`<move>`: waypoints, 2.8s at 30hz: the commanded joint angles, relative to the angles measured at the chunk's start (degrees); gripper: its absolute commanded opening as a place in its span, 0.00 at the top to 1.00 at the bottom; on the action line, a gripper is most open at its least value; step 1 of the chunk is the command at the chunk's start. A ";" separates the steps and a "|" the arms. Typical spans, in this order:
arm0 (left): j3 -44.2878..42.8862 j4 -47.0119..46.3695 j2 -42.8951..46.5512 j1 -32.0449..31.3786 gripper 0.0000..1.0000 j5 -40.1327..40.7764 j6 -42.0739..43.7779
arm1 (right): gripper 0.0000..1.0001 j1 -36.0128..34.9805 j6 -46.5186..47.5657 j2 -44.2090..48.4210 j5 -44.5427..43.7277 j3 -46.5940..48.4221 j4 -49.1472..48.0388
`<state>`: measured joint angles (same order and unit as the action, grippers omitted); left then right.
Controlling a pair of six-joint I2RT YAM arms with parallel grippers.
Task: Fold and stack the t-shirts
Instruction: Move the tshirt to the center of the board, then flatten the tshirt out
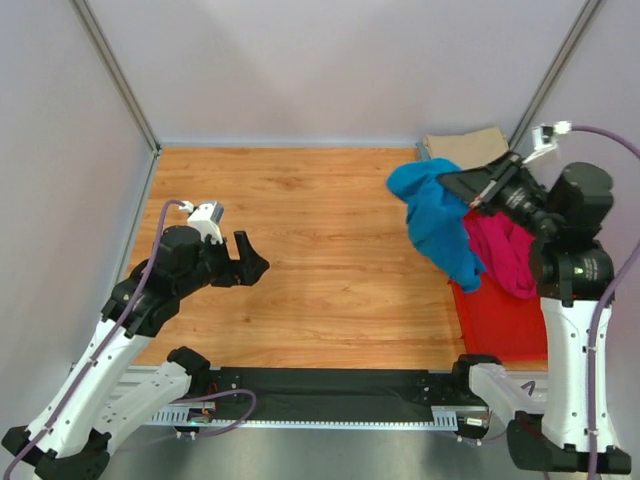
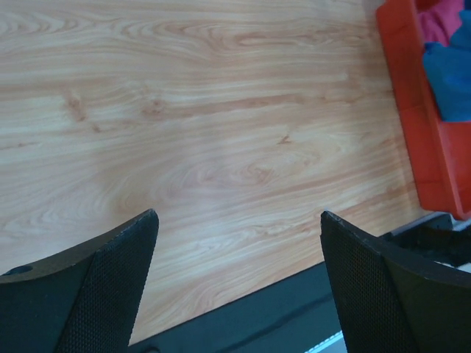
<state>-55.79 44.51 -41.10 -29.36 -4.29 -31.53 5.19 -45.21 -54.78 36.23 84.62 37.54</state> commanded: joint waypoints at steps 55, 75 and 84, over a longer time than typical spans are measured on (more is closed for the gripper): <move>27.50 -23.41 -21.56 12.67 0.24 -8.63 -11.63 | 0.44 -34.28 9.18 -27.83 -33.86 -34.78 -8.09; 2.32 -9.76 -28.43 13.02 1.00 0.29 -5.57 | 1.00 -34.28 16.38 -30.92 -36.74 -16.98 -0.93; -1.09 -3.11 -14.37 13.02 1.00 4.75 -6.44 | 1.00 -33.58 12.80 -12.74 -53.10 -15.78 19.83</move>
<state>-60.45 35.57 -56.71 -16.47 -0.51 -38.06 -29.02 -30.35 -71.16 -9.87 70.54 46.46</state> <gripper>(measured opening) 0.010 0.010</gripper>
